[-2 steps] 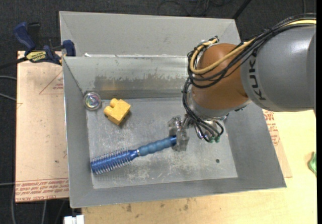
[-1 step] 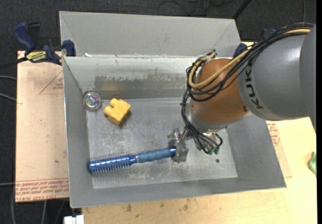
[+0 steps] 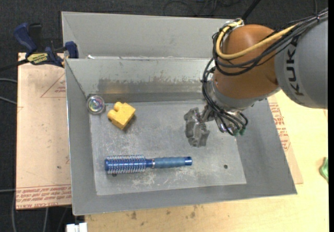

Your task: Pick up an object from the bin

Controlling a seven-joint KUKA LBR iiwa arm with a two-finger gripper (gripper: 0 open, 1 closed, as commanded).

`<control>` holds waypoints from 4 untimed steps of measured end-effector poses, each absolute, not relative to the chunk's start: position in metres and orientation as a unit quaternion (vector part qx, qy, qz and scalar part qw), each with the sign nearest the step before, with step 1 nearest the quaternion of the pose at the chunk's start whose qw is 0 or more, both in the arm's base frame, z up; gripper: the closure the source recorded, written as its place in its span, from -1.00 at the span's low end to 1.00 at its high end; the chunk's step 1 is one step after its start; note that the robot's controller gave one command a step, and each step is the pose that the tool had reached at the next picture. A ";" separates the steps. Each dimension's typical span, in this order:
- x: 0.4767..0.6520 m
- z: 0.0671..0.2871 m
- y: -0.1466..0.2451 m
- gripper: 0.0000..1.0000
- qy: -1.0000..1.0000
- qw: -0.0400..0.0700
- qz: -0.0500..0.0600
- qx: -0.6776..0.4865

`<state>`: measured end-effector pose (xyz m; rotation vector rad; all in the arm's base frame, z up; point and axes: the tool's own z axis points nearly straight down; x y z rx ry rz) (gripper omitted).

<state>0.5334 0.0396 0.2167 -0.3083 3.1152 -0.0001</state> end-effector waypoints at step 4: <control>0.480 0.071 0.039 1.00 0.987 0.001 0.000 -0.163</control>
Offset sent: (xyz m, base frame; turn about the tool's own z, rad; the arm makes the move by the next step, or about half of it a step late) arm 0.0000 0.0000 0.0000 0.0000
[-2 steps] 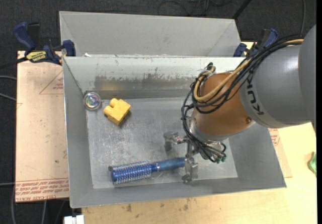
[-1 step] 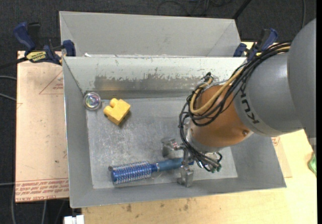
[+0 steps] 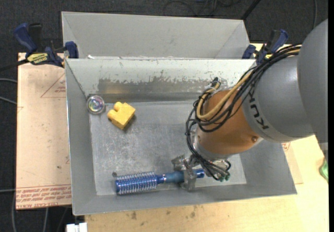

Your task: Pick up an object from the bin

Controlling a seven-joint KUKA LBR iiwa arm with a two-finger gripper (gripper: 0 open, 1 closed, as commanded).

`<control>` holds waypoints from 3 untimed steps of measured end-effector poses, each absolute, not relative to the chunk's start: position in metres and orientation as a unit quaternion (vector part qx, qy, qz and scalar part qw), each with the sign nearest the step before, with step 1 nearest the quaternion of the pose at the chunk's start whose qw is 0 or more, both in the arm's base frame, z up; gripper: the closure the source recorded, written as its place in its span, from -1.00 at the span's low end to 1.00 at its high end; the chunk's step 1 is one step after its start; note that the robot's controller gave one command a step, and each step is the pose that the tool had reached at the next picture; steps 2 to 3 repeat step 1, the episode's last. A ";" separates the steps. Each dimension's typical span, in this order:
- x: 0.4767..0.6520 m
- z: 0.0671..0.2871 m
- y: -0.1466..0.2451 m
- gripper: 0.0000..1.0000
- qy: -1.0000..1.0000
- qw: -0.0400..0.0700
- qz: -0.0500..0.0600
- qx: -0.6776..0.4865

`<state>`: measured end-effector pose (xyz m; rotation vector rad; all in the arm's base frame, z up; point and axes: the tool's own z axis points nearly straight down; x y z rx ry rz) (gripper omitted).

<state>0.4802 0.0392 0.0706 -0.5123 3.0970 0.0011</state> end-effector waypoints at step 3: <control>0.522 0.208 0.021 1.00 0.987 0.006 -0.001 -0.160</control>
Offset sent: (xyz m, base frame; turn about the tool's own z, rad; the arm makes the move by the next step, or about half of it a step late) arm 0.0391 -0.0184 0.1332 0.0033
